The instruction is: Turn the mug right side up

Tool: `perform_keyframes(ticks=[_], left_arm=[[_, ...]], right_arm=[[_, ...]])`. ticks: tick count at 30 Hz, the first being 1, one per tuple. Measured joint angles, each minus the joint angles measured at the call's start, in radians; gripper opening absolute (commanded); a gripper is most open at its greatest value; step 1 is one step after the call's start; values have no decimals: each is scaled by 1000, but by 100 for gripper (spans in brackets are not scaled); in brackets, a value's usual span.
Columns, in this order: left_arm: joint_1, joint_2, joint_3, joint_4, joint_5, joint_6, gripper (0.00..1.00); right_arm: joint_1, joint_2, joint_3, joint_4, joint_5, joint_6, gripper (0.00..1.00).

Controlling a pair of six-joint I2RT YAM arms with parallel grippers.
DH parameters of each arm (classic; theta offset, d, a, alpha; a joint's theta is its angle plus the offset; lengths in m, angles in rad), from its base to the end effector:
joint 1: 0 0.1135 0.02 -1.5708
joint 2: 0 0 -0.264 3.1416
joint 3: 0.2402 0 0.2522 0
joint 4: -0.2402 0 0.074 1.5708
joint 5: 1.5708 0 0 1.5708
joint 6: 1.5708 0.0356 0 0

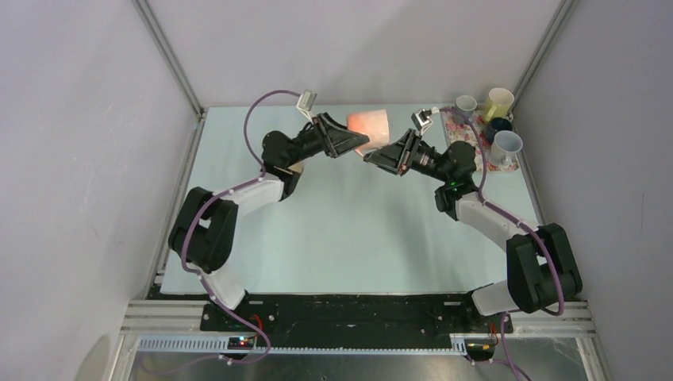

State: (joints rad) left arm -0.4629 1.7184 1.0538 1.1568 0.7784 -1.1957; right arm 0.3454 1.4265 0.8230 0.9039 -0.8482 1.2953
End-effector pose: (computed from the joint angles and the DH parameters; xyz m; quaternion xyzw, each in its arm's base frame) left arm 0.3255 -0.1904 0.3177 0.1338 0.5602 -0.7171 0.3925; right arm 0.2835 0.1304 0.3140 -0.0473 0.6324 0.7031 0.3217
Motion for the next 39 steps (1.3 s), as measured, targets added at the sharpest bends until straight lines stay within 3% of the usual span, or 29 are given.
perform_keyframes(ticks=[3, 8, 12, 15, 39], left_arm=[[-2, 3, 0, 3, 2, 0, 39], [-4, 4, 1, 9, 4, 0, 58], [-4, 4, 1, 10, 7, 1, 84], [-5, 4, 1, 11, 9, 2, 97], [-23, 4, 1, -58, 37, 3, 98]], right_arm=[[-5, -5, 0, -11, -8, -7, 0], [-8, -10, 0, -14, -15, -14, 0], [-8, -11, 0, -16, -19, -18, 0], [-9, -12, 0, -16, -22, -21, 0], [-14, -35, -6, -83, -43, -161, 0]])
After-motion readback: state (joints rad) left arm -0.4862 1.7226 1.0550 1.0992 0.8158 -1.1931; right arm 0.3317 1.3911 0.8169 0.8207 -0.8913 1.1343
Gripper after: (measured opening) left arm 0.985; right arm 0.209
